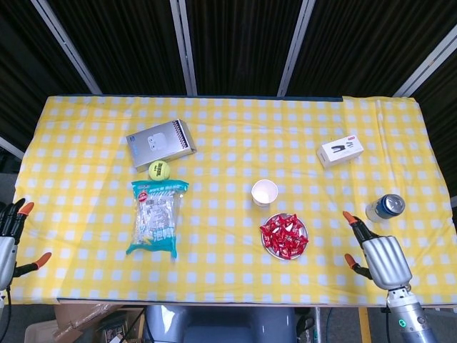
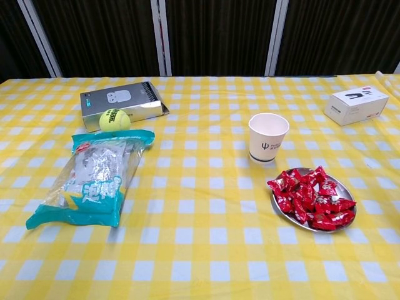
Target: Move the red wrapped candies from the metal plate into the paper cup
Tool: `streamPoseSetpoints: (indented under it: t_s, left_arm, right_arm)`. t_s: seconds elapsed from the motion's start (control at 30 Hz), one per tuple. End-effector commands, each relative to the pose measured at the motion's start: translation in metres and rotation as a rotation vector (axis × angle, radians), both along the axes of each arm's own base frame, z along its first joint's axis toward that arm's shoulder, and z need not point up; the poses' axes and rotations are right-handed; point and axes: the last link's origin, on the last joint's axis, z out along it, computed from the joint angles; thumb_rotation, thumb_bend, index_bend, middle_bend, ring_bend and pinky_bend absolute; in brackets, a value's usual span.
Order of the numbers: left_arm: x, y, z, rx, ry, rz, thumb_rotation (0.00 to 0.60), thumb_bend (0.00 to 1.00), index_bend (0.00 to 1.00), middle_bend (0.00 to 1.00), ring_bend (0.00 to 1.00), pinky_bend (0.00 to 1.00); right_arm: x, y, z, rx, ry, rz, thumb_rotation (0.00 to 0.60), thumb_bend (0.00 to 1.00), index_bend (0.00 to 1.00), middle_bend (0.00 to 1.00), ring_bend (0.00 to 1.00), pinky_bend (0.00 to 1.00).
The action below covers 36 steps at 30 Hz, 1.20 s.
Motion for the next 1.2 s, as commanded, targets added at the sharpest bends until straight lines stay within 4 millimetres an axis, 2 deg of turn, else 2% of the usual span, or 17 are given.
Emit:
streamPoseSetpoints:
  t_s: [0.03, 0.17, 0.27, 0.33, 0.43, 0.63, 0.87, 0.97, 1.2]
  left_arm:
    - [0.000, 0.001, -0.001, -0.006, -0.005, -0.001, 0.600, 0.04, 0.00, 0.00, 0.00, 0.00]
    - [0.002, 0.002, -0.002, -0.019, -0.011, -0.001, 0.600, 0.04, 0.00, 0.00, 0.00, 0.00]
    - [0.002, 0.003, -0.002, -0.025, -0.027, 0.005, 0.600, 0.04, 0.00, 0.00, 0.00, 0.00]
    - [0.002, 0.003, -0.001, -0.030, -0.038, 0.009, 0.600, 0.04, 0.00, 0.00, 0.00, 0.00]
    - [0.002, 0.004, -0.001, -0.036, -0.050, 0.014, 0.600, 0.04, 0.00, 0.00, 0.00, 0.00]
    - [0.003, 0.007, 0.000, -0.048, -0.063, 0.020, 0.600, 0.04, 0.00, 0.00, 0.00, 0.00]
    - [0.001, 0.007, 0.001, -0.058, -0.073, 0.028, 0.600, 0.04, 0.00, 0.00, 0.00, 0.00]
    - [0.001, 0.007, 0.001, -0.060, -0.073, 0.027, 0.600, 0.04, 0.00, 0.00, 0.00, 0.00]
    - [0.001, 0.006, 0.001, -0.063, -0.069, 0.023, 0.600, 0.04, 0.00, 0.00, 0.00, 0.00]
  right_arm:
    - [0.017, -0.013, -0.009, 0.027, 0.022, 0.023, 0.600, 0.34, 0.03, 0.25, 0.63, 0.85]
    - [0.038, -0.030, -0.022, 0.052, 0.018, 0.027, 0.600, 0.34, 0.03, 0.28, 0.64, 0.85]
    - [0.053, -0.041, -0.034, 0.068, 0.010, 0.030, 0.600, 0.34, 0.05, 0.50, 0.71, 0.89]
    - [0.062, -0.047, -0.038, 0.072, 0.004, 0.035, 0.600, 0.34, 0.09, 0.68, 0.81, 0.95]
    - [0.073, -0.052, -0.045, 0.092, -0.002, 0.035, 0.600, 0.34, 0.10, 0.78, 0.89, 1.00]
    - [0.087, -0.054, -0.069, 0.213, 0.053, -0.024, 0.600, 0.27, 0.10, 0.81, 0.92, 1.00]
    - [0.091, -0.051, -0.098, 0.311, 0.129, -0.086, 0.600, 0.26, 0.10, 0.81, 0.92, 1.00]
    - [0.091, -0.052, -0.105, 0.322, 0.142, -0.108, 0.600, 0.26, 0.10, 0.81, 0.92, 1.00]
    - [0.088, -0.055, -0.118, 0.343, 0.127, -0.162, 0.600, 0.25, 0.18, 0.81, 0.92, 1.00]
